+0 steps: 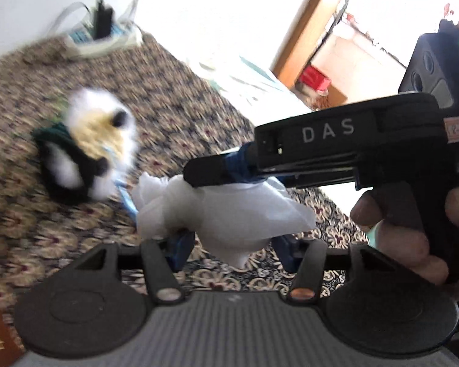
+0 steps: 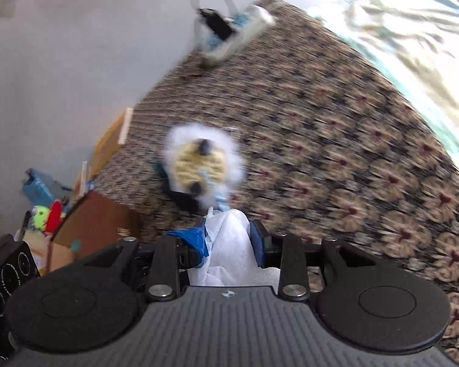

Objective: Organize soft objects
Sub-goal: 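Carry the white plastic bag over the box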

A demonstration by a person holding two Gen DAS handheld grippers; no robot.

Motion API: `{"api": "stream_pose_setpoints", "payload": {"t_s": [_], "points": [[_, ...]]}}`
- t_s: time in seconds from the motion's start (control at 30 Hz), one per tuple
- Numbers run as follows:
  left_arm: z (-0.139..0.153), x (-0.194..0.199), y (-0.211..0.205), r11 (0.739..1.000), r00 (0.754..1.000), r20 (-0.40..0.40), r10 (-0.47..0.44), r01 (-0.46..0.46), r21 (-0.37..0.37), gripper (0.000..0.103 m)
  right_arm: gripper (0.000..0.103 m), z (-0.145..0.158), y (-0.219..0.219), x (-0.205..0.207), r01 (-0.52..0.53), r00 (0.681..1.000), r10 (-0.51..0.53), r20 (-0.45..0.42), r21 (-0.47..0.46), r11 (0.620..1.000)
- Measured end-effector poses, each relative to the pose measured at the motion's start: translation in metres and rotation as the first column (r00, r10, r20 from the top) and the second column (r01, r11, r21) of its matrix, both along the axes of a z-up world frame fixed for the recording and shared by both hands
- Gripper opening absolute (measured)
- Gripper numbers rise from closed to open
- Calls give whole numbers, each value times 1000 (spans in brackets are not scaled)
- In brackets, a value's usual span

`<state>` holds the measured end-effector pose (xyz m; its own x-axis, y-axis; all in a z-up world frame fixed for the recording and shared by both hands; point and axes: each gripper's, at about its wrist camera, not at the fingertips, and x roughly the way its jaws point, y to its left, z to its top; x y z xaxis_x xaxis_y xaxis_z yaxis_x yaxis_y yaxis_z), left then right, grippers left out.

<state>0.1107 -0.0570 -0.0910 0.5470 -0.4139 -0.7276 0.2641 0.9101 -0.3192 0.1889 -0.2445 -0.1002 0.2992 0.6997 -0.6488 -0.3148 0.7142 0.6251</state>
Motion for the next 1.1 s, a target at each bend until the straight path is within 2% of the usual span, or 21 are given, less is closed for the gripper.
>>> {"api": "stream_pose_setpoints", "payload": {"t_s": [0.17, 0.3, 0.5, 0.6, 0.77, 0.97, 1.1], "points": [[36, -35, 42, 997, 992, 105, 75, -78, 29, 55, 15, 34, 42, -22, -80, 992, 74, 102, 60, 995], [61, -66, 86, 986, 974, 164, 157, -163, 19, 55, 15, 57, 86, -44, -162, 974, 140, 178, 117, 980], [78, -103, 147, 964, 945, 225, 239, -258, 62, 55, 16, 75, 159, -72, -271, 940, 223, 258, 168, 948], [75, -115, 175, 958, 942, 219, 253, -276, 81, 57, 16, 71, 190, -82, -287, 937, 237, 257, 181, 941], [57, -125, 206, 960, 958, 173, 228, -251, 124, 59, 16, 59, 223, -99, -286, 937, 247, 248, 139, 948], [25, -131, 223, 973, 984, 73, 163, -172, 153, 61, 16, 38, 231, -115, -230, 958, 217, 188, 50, 972], [22, -138, 228, 978, 987, 73, 143, -152, 146, 62, 17, 32, 222, -125, -191, 967, 183, 178, 28, 981]]}}
